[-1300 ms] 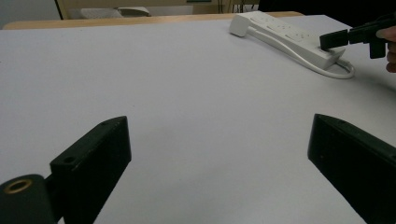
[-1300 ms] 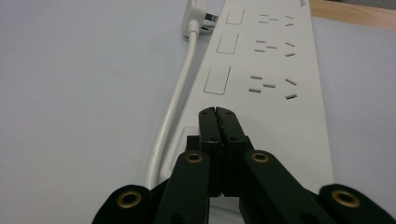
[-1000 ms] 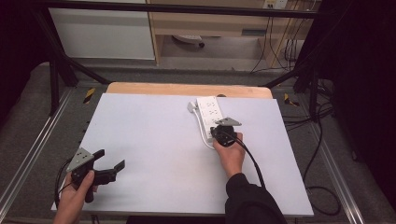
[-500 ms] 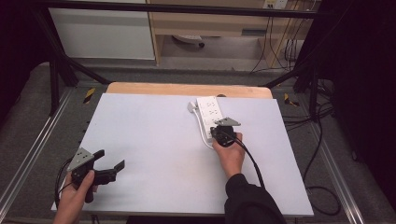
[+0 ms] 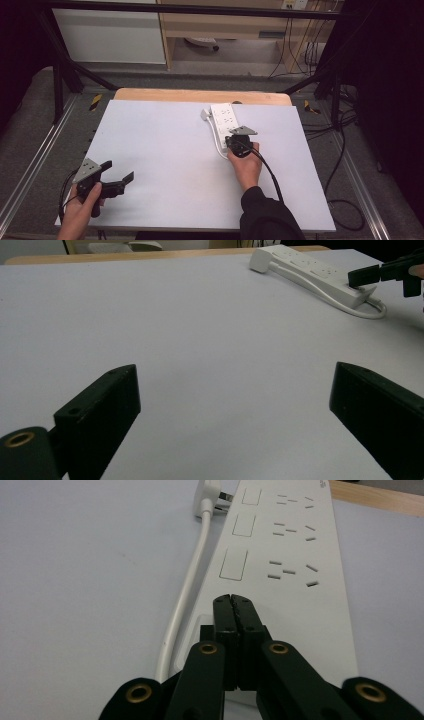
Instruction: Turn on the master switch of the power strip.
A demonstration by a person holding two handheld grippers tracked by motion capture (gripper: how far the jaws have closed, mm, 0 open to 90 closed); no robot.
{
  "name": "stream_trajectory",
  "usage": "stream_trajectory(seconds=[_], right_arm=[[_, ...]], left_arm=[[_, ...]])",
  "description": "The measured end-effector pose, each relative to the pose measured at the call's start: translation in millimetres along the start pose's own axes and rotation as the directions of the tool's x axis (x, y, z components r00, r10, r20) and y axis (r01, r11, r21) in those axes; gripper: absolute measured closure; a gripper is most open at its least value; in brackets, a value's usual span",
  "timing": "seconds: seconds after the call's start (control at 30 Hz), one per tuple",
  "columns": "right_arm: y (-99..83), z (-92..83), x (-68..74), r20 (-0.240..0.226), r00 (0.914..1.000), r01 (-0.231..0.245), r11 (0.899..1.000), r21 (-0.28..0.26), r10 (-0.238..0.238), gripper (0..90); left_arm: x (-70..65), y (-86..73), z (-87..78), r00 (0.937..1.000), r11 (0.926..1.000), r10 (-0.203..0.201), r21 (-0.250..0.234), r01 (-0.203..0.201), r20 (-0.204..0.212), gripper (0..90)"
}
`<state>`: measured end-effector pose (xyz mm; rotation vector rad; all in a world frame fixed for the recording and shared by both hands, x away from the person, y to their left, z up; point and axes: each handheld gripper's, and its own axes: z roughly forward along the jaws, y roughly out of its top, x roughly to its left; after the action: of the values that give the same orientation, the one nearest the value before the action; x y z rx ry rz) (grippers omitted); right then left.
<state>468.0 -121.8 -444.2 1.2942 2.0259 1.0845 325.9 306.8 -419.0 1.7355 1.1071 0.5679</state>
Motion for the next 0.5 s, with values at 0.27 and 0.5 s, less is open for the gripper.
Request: stream_trajectory(seconds=[0.27,0.5], right_arm=[[-0.4,0.4,-0.5,-0.003,1.0,-0.001,1.0,0.001,0.001,90.0],[-0.3,0.5,-0.2,-0.002,1.0,0.0,1.0,0.003,0.0,90.0]], left_arm=[[0.0,-0.1,0.1,1.0,1.0,0.003,0.002,-0.003,-0.001,6.0],[-0.1,0.0,0.9,1.0,1.0,0.002,0.004,-0.002,0.003,6.1]])
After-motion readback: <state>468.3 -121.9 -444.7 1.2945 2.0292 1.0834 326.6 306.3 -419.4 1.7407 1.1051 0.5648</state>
